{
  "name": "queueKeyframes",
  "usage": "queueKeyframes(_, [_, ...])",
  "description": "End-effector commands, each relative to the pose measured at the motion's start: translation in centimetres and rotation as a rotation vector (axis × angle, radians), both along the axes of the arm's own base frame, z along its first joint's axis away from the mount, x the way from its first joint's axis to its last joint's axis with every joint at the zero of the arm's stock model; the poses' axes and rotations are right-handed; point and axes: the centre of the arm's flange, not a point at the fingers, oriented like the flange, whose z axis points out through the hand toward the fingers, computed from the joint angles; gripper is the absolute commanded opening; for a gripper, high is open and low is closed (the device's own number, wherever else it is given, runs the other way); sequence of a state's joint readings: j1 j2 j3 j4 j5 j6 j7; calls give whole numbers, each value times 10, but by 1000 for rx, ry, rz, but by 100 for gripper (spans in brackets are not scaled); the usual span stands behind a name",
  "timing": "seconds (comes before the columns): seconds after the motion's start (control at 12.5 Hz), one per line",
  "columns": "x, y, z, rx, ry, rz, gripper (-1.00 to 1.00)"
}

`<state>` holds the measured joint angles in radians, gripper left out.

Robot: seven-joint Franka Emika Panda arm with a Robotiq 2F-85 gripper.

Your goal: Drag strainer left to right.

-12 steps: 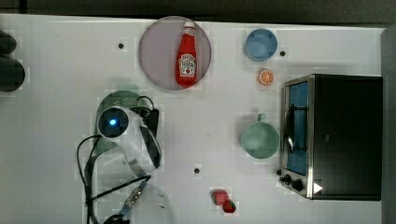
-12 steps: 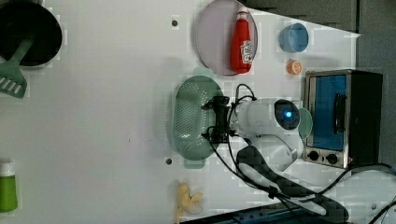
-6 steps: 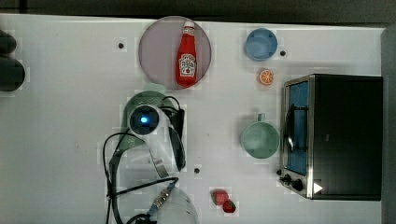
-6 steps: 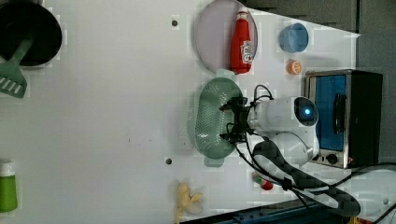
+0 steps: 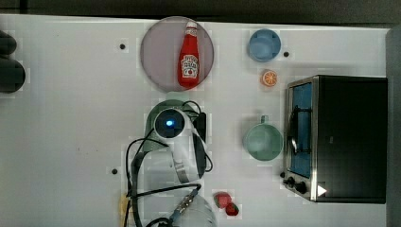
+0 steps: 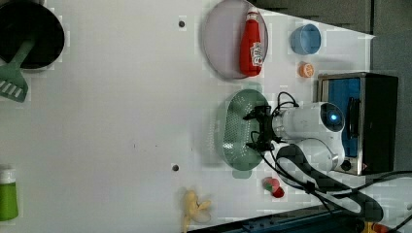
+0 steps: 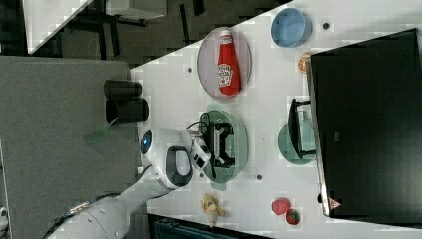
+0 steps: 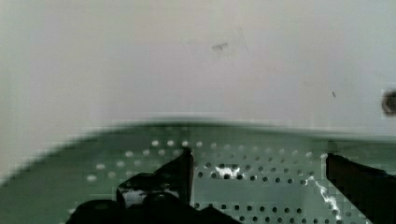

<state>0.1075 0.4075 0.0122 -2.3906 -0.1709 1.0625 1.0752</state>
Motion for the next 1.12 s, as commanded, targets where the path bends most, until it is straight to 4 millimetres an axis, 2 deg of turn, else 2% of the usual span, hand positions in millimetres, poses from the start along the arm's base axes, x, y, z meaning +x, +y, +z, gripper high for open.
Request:
queueKeyframes(0.08, [17,-40,18,10,-45,41,100])
queueKeyframes(0.32, [17,-68,18,-9,-44,8,100])
queueKeyframes(0.64, [16,-91,19,-16,-37,41,100])
queueKeyframes(0.96, [19,-88,24,-13,-48,45,100])
queueKeyframes(1.12, [26,-69,49,6,-89,124,100])
